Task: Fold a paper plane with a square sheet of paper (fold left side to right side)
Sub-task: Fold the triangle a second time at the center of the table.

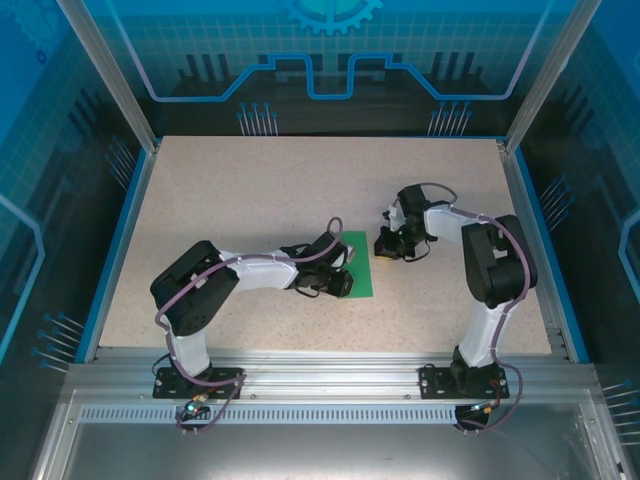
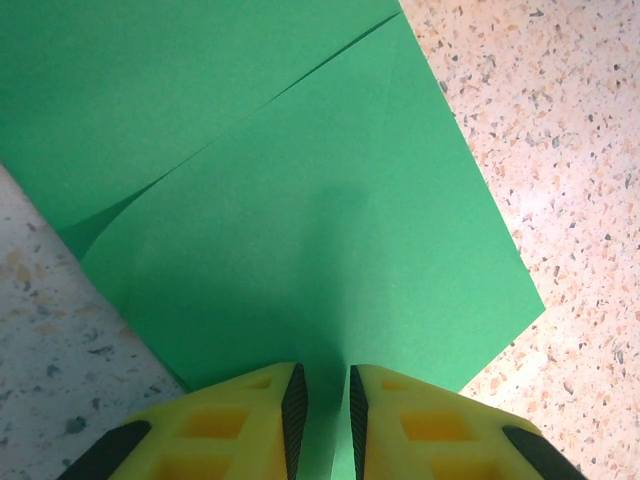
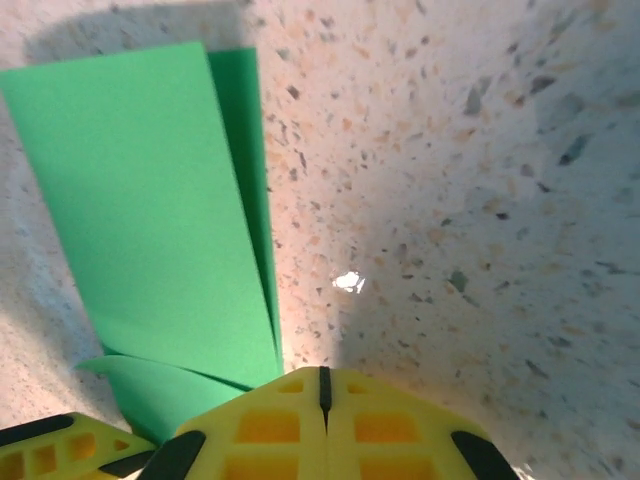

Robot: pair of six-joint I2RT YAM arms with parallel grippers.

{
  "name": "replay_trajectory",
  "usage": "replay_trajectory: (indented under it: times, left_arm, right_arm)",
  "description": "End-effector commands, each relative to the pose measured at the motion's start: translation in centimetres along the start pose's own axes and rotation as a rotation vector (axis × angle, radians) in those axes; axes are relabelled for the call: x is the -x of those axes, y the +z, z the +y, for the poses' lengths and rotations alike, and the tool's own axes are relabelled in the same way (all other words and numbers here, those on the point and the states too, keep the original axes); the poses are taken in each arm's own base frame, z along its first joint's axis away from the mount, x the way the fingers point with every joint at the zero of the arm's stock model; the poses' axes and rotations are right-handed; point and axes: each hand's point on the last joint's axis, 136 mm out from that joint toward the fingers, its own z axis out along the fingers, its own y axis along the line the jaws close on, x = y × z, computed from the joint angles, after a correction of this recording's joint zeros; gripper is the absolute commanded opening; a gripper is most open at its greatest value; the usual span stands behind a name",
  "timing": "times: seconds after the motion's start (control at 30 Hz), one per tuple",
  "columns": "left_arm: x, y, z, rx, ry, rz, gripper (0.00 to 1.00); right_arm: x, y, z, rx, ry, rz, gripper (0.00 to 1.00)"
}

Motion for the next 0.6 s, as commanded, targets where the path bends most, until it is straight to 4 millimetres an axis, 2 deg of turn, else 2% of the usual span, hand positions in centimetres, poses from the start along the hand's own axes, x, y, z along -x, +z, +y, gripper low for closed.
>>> replay_trajectory:
  times: [0.0,0.17,0.3,0.4,0.57]
  left_arm:
    - [-3.8,0.1,2.3,0.096,-0.036,0.123,0.25]
    - [-3.5,0.0,2.1,0.096,-0.035,0.117,0.24]
    - [-3.4,0.0,2.0,0.092,-0.032,0.115,0.24]
    - [-3.3,-0.1,1.9,0.091,-0.028,0.113,0.25]
    - [-2.8,-0.3,1.5,0.085,-0.019,0.103,0.25]
  right_arm:
    - [-0.5,-1.9,1.7,0.046,-0.031,-0.037,0.05]
    - [-3.5,0.2,4.2,0.121,-0.029,0.023,0.05]
    - [-4.2,2.6,4.8,0.125,-0.031,0.069,0.05]
    - [-4.2,3.5,4.6,0.105,-0.029,0.081,0.05]
    - [-4.4,3.9,3.1,0.034,-0.023,0.1,0.05]
